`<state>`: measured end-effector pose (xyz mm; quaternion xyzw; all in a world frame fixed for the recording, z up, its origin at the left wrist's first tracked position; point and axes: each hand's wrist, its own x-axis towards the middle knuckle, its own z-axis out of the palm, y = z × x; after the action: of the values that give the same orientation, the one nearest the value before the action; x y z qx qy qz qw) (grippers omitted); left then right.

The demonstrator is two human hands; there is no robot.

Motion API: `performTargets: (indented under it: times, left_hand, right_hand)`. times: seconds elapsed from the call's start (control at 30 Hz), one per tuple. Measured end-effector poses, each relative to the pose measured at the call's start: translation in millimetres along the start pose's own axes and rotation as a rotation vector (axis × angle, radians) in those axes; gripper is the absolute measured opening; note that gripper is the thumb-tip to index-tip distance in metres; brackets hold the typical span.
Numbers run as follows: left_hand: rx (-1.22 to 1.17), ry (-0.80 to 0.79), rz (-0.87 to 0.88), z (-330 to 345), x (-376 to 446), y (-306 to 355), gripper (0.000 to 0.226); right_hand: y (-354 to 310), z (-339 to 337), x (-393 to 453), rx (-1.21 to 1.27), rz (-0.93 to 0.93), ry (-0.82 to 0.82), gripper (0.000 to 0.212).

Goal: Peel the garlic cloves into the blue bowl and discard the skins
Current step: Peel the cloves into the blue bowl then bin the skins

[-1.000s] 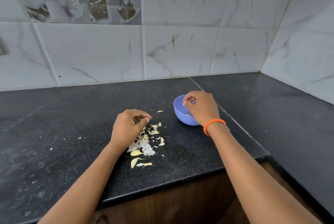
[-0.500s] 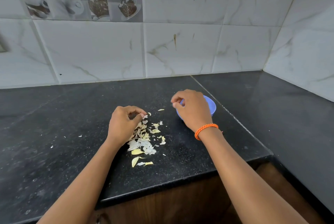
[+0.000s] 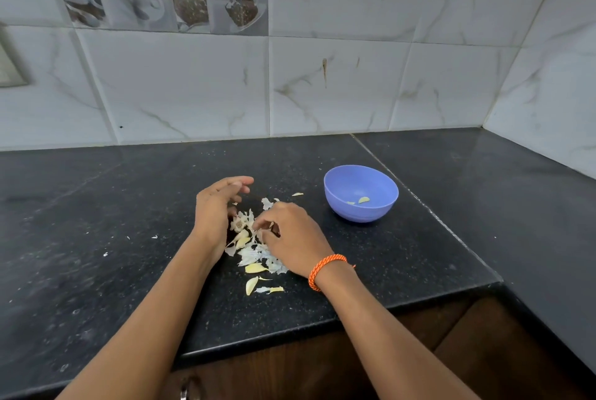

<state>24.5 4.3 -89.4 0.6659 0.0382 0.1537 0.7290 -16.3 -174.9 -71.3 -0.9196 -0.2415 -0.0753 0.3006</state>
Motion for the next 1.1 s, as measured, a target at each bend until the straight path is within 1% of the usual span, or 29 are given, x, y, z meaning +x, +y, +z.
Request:
performTargets:
  times: [0.07,0.13,0.17,0.23,0.33,0.4,0.63,0.7,0.77,0.87,0.93,1.03,1.1]
  left_hand:
    - [-0.021,0.086,0.027,-2,0,2,0.030]
    - [0.030,0.103,0.064,-1,-2,4,0.029]
    - [0.058,0.086,0.070,1,-4,5,0.030]
    - [0.095,0.043,0.064,4,-5,5,0.031]
    - [0.092,0.013,0.055,6,-3,2,0.032]
    - [0.083,0.011,0.051,5,-2,1,0.033]
    - [0.076,-0.052,0.032,5,-5,1,0.035]
    - [0.080,-0.073,0.045,7,-8,4,0.033]
    - [0.096,-0.103,0.077,8,-11,9,0.031]
    - [0.220,-0.166,0.173,8,-10,8,0.027]
    - [0.292,-0.215,0.202,8,-9,5,0.026]
    - [0.334,-0.257,0.234,9,-11,4,0.023]
    - [0.356,-0.300,0.252,11,-13,4,0.015]
  right_hand:
    - [-1,2,7,-0.026,0.015,0.051,0.016]
    - [-4,4,14,-0.042,0.031,0.101,0.016]
    - [-5,5,18,-0.047,0.033,0.111,0.017]
    - [-8,8,24,-0.068,0.025,0.080,0.020]
    - [-10,13,29,-0.206,-0.001,0.002,0.024]
    - [-11,15,31,-0.256,-0.010,-0.027,0.026]
    - [-7,14,33,-0.244,-0.049,-0.014,0.012]
    - [-3,13,34,-0.172,-0.052,0.023,0.014]
    - [2,9,34,-0.011,-0.021,0.092,0.014]
    - [13,0,33,0.264,0.023,0.188,0.013]
    - [21,-4,29,0.420,0.038,0.225,0.014]
    - [32,-4,22,0.534,0.065,0.271,0.013]
    - [37,-1,18,0.567,0.067,0.293,0.012]
